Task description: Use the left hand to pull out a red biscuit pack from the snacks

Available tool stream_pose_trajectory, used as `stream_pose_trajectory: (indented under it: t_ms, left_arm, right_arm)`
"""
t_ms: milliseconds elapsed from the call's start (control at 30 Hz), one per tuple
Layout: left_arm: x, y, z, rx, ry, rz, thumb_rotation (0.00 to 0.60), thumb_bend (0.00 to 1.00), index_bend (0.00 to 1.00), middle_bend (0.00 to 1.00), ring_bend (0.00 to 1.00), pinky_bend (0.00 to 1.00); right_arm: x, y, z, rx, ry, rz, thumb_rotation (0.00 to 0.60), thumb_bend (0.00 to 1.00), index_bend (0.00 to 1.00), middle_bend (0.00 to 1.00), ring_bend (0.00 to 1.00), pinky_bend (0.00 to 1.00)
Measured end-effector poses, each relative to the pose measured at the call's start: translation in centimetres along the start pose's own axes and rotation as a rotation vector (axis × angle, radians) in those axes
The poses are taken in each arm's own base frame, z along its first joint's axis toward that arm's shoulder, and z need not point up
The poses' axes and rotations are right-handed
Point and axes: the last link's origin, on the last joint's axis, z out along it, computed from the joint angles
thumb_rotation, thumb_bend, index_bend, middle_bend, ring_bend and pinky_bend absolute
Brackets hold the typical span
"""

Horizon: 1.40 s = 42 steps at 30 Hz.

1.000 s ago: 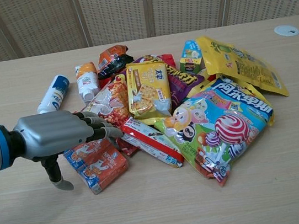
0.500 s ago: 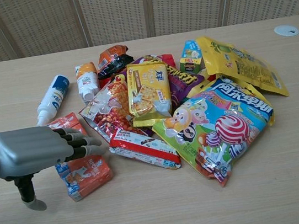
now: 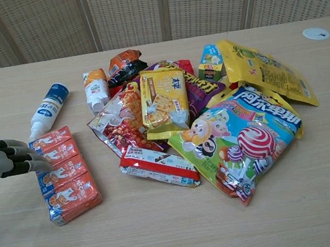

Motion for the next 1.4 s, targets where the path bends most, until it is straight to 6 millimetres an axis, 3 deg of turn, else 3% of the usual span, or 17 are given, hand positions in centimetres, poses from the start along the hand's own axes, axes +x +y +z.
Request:
stream_pose_trajectory:
  t_ms: [167,367,700,1033,1100,1167,1300,1400]
  left_arm:
    - [1.1,-0.1,0.6,-0.019,0.081,0.012,0.6,0.0,0.01,0.0,0.0,0.0]
    - [2.1,0.6,2.8,-0.086,0.183,0.081,0.6,0.0,0.0,0.0,0.0,0.0]
    - [2.0,2.4,6.6,-0.125,0.182,0.138,0.6,0.0,0.0,0.0,0.0,0.0]
    - [1.2,2.8,8.3,-0.103,0.15,0.132,0.6,0.0,0.02,0.0,0.0,0.0]
    - [1.1,3.0,8.7,-0.101,0.153,0.13,0.6,0.0,0.08,0.0,0.0,0.0]
    - [1.1,3.1,8.9,-0.098,0.161,0.131,0.6,0.0,0.19,0.06,0.04,0.08]
    - [1.1,3.1,9.4,-0.084,0.193,0.141,0.6,0.0,0.49,0.39,0.34,0.38]
    - [1.0,3.1,9.8,-0.068,0.222,0.153,0.6,0.0,0.65,0.56,0.52,0.52]
  right_arm:
    - [-0.1,-0.1,-0.1,0.003,-0.005,0.0,0.6,0.0,0.0,0.0,0.0,0.0]
    - [-0.1,0.0,0.0,-0.001,-0.001,-0.002,0.6,0.0,0.0,0.0,0.0,0.0]
    - [0.3,0.3,0.1,-0.009,0.008,0.013,0.6,0.0,0.0,0.0,0.0,0.0]
    - [0.3,0.3,0.1,-0.005,0.004,0.016,0.6,0.0,0.0,0.0,0.0,0.0]
    - [0.3,0.3,0.1,-0.005,0.005,0.016,0.6,0.0,0.0,0.0,0.0,0.0]
    - [0.3,0.3,0.1,-0.005,0.005,0.018,0.6,0.0,0.0,0.0,0.0,0.0]
    - [0.3,0.3,0.0,-0.003,0.003,0.019,0.6,0.0,0.0,0.0,0.0,0.0]
    - [0.3,0.3,0.0,-0.001,0.004,0.016,0.6,0.0,0.0,0.0,0.0,0.0]
